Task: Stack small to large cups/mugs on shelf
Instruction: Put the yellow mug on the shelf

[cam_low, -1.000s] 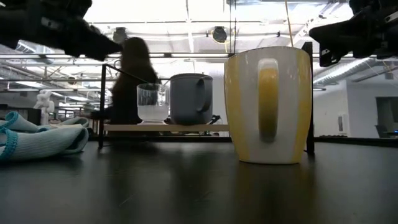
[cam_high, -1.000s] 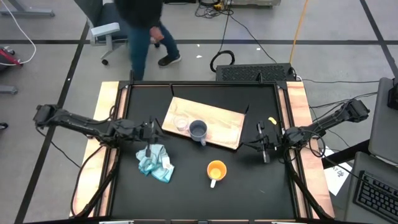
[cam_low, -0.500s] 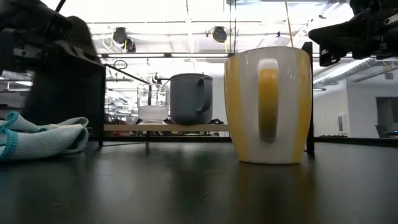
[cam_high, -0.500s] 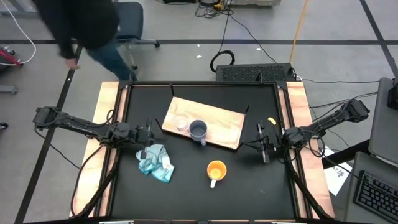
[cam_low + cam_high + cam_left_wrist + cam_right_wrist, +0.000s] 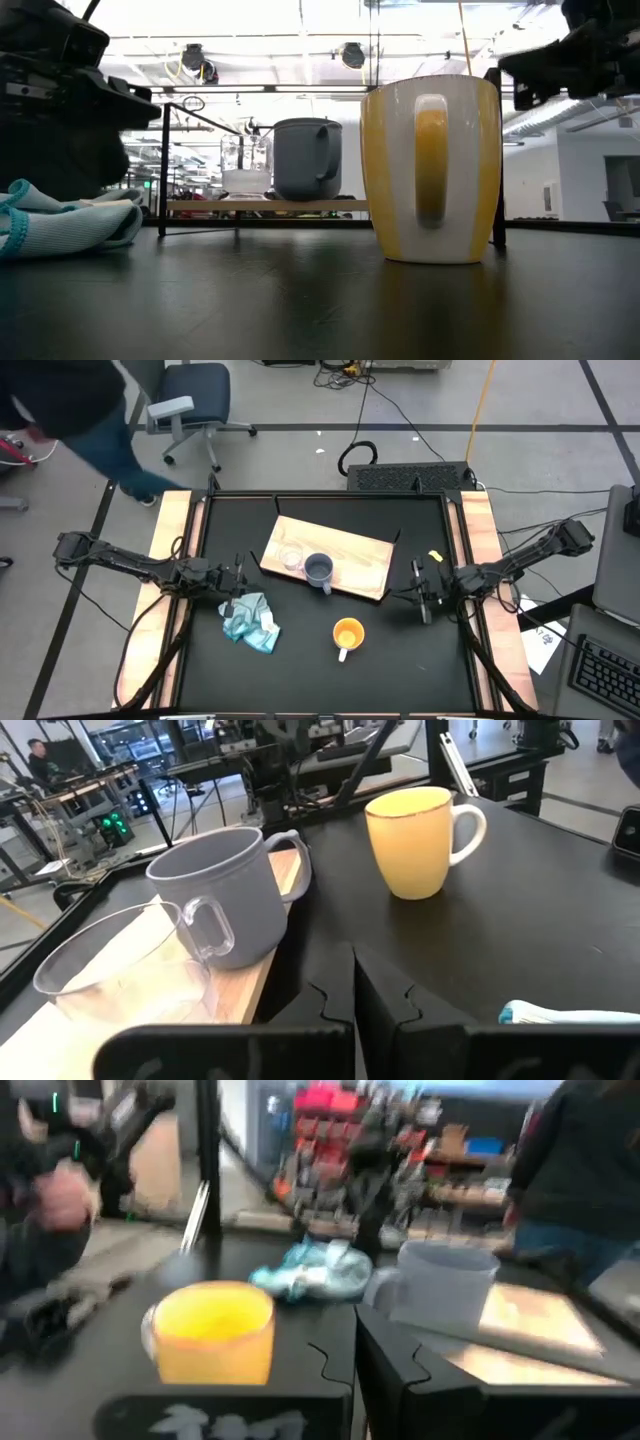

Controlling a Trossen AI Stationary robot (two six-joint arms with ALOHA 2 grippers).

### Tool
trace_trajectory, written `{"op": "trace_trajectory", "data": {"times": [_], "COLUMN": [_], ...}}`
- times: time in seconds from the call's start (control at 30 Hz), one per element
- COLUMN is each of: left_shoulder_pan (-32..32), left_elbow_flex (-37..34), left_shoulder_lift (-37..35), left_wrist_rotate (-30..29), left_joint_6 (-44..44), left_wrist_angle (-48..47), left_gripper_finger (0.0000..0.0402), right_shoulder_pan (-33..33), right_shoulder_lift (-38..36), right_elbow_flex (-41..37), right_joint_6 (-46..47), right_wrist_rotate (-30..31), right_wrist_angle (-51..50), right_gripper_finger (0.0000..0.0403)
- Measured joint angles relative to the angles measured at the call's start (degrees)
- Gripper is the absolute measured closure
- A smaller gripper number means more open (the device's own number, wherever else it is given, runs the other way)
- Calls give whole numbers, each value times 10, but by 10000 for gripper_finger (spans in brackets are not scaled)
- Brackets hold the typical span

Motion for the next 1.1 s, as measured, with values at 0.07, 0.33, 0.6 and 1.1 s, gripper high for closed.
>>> {"op": "trace_trajectory", "data": {"times": [0.07, 0.33, 0.6, 1.1], "left_shoulder_pan": [0, 0, 0, 0], "left_elbow_flex": [0, 0, 0, 0], "left_shoulder_lift": [0, 0, 0, 0], "left_wrist_rotate": [0, 0, 0, 0], "left_joint_6": [0, -2, -8, -6], "left_wrist_angle": [0, 0, -1, -1], "left_gripper_finger": [401, 401, 401, 400], "right_shoulder_pan": [0, 0, 0, -5], "right_shoulder_lift": [12, 78, 181, 330], "right_elbow_flex": [25, 118, 227, 478], "right_joint_6": [-4, -5, 10, 164], "right_wrist_rotate": [-6, -17, -24, -22], "right_wrist_angle": [-17, -89, -139, -401], "right_gripper_finger": [403, 403, 403, 403]}}
